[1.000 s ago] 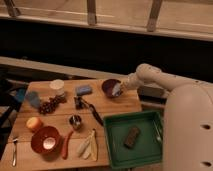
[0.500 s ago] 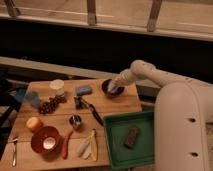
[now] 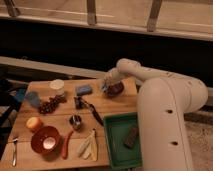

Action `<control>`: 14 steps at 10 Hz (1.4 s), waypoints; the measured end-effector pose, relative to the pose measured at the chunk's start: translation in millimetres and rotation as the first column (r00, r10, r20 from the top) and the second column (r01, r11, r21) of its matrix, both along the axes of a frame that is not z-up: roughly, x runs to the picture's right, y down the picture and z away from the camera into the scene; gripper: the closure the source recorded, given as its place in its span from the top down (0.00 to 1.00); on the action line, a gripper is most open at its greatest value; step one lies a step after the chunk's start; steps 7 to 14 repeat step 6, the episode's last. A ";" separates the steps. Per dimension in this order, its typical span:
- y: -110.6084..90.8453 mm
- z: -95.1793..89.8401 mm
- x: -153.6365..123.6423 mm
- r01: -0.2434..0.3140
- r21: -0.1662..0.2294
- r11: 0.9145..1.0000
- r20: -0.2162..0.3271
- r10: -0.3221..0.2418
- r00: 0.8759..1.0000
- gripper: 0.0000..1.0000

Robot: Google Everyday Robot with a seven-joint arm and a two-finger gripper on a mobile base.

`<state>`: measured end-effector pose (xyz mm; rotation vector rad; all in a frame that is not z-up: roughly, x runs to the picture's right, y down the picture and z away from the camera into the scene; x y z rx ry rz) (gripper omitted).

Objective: Wipe purple bowl with towel

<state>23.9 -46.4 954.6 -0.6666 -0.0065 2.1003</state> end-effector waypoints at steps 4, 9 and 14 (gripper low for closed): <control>24.0 -15.2 44.8 -0.017 -0.025 1.000 -0.045 0.016 0.999 0.00; 29.9 -23.0 79.7 -0.018 -0.016 1.000 -0.056 0.017 0.998 0.00; 29.9 -23.0 79.7 -0.018 -0.016 1.000 -0.056 0.017 0.998 0.00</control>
